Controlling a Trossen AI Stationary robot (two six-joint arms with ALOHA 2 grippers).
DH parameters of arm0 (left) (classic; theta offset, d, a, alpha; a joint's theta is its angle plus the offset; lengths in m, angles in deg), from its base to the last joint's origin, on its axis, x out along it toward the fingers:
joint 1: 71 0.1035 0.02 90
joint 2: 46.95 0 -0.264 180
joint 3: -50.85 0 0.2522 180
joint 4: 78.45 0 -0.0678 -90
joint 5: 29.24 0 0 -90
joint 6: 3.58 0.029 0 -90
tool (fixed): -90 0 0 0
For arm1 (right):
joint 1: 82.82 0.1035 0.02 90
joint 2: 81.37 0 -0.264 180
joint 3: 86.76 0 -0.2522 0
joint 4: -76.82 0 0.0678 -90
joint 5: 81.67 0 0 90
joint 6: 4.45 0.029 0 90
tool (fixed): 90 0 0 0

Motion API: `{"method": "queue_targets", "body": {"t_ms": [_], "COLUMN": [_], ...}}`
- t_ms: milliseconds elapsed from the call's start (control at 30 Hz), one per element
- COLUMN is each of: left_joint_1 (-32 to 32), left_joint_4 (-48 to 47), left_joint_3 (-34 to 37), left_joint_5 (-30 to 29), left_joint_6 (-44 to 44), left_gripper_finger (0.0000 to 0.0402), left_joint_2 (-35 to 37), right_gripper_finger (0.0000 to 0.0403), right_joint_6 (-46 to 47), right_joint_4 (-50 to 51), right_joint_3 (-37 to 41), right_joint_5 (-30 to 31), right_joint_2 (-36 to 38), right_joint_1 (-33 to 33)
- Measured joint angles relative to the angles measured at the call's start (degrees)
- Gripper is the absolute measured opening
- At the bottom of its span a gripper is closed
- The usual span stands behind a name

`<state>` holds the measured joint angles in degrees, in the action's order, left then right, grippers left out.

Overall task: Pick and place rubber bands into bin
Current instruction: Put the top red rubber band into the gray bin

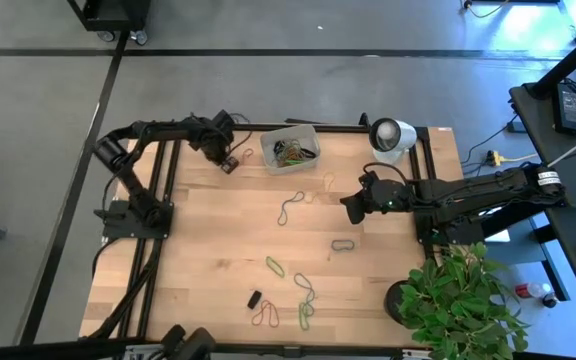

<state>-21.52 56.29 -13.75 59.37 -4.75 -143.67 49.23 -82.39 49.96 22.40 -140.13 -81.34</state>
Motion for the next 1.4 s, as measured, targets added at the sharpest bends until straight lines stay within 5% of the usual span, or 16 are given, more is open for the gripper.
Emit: {"method": "queue_targets", "body": {"t_ms": [400,733,1000,1400], "left_joint_1": [-5.26,-11.1,-14.47,-14.59], "left_joint_4": [-13.5,-10.17,-2.13,-1.31], "left_joint_3": [-0.2,-2.61,-13.53,-30.83], "left_joint_5": [-1.19,-1.93,-1.92,0.49], "left_joint_6": [-4.77,-12.46,-7.88,3.7], "left_gripper_finger": [0.0002,0.0002,0.0002,0.0002], "left_joint_2": [24.82,41.41,35.28,9.11], "right_gripper_finger": [0.0005,0.0005,0.0005,0.0005], "right_joint_6": [-3.12,-3.39,-3.65,-2.97], "right_joint_4": [0.04,0.02,0.02,0.04], "right_joint_3": [0.0,0.0,0.0,0.0], "right_joint_5": [-0.07,-0.09,-0.09,-0.08], "right_joint_2": [0.0,0.0,0.0,0.0], "right_joint_1": [0.0,0.0,0.0,0.0]}}
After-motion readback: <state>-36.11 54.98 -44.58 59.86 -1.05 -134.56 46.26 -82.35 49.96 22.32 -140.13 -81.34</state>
